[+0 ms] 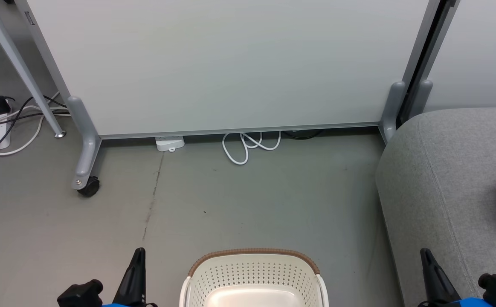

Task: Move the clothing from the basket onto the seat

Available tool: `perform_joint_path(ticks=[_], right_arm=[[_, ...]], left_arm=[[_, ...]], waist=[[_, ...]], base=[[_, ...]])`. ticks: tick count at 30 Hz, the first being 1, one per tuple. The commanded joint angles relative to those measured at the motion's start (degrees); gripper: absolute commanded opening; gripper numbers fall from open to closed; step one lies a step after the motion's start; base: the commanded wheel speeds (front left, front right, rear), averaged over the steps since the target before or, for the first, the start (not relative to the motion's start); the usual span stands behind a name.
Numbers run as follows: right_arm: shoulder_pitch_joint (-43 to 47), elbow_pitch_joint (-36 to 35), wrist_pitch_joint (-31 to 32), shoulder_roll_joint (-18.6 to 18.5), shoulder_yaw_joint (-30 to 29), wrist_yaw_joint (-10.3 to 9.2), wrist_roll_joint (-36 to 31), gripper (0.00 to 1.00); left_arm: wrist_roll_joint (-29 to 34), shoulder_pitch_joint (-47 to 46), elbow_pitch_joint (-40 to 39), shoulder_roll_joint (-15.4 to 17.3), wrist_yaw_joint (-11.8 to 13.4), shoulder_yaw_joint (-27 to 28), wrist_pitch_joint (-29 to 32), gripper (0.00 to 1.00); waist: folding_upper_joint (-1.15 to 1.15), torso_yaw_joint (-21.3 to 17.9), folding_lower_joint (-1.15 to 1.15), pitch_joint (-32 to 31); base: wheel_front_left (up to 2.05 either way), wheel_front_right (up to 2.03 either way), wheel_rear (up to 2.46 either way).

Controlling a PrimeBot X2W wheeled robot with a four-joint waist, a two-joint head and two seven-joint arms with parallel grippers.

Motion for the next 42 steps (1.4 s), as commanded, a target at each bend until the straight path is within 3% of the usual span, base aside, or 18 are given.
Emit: perform_joint_path(ticks=[1, 18, 42], right_arm=[[-1.87, -0.69, 0.27, -0.20, -0.12, 0.00, 2.52, 0.00], [-4.53, -0.11, 3.02, -0.28, -0.32, 0.01, 18.69, 0.00], [-7.39, 0.61, 6.04, -0.37, -0.59, 0.01, 35.88, 0.00]], left_arm=[[-2.43, -2.12, -1.11, 0.19, 0.02, 0.77, 0.39, 0.00], [-18.34, -4.11, -1.95, 0.01, -0.03, 3.59, 4.19, 0.00], [-34.93, -6.04, -3.05, -0.46, -0.05, 6.94, 8.53, 0.00]], waist=[[0.00, -0.07, 0.00, 0.02], [0.00, -0.94, 0.00, 0.21], [0.00, -2.11, 0.00, 0.46]], base=[[0.00, 0.00, 0.00], [0.00, 0.00, 0.00], [0.00, 0.00, 0.00]])
